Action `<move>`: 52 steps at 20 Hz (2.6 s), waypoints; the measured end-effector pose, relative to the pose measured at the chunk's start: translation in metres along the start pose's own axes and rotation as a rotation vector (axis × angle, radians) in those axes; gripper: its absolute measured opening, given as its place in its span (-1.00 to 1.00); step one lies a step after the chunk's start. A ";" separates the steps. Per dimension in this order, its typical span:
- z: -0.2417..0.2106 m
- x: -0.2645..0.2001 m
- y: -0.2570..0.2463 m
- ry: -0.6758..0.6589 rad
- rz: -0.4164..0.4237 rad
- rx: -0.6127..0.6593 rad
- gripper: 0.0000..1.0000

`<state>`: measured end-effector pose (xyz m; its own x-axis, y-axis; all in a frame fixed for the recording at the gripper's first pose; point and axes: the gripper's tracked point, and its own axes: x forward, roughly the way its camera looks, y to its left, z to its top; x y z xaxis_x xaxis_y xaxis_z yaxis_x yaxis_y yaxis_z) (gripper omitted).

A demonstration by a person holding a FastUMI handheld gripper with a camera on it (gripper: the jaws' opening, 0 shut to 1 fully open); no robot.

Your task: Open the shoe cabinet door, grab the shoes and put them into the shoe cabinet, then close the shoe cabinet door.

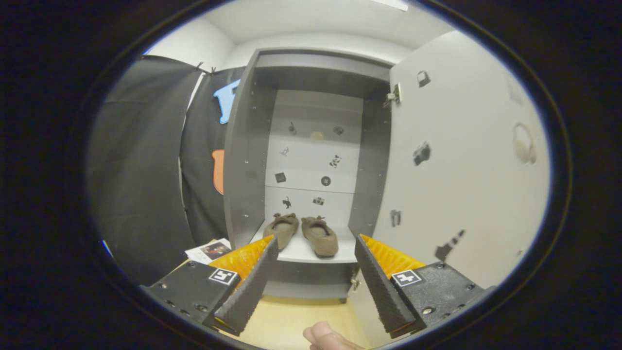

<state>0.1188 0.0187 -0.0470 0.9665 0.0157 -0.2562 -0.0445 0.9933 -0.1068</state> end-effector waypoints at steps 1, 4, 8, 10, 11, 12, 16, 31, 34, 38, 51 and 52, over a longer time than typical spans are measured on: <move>0.007 -0.016 -0.011 -0.014 -0.025 -0.003 1.00; 0.028 -0.070 -0.044 -0.042 -0.084 -0.013 1.00; 0.053 -0.130 -0.097 -0.116 -0.152 -0.021 1.00; 0.059 -0.155 -0.127 -0.162 -0.191 -0.038 1.00; 0.060 -0.166 -0.138 -0.180 -0.201 -0.038 1.00; 0.061 -0.177 -0.149 -0.191 -0.202 -0.027 1.00; 0.062 -0.208 -0.193 -0.224 -0.188 0.063 1.00; -0.010 -0.167 -0.308 -0.132 -0.330 0.049 0.99; -0.024 -0.149 -0.288 -0.099 -0.276 0.021 1.00; -0.036 -0.134 -0.255 -0.070 -0.212 -0.021 1.00; -0.037 -0.135 -0.216 -0.064 -0.200 0.059 0.81; -0.036 -0.135 -0.212 -0.064 -0.196 0.055 0.81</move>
<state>-0.0115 -0.1979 -0.0248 0.9694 -0.1733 -0.1741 0.1586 0.9827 -0.0952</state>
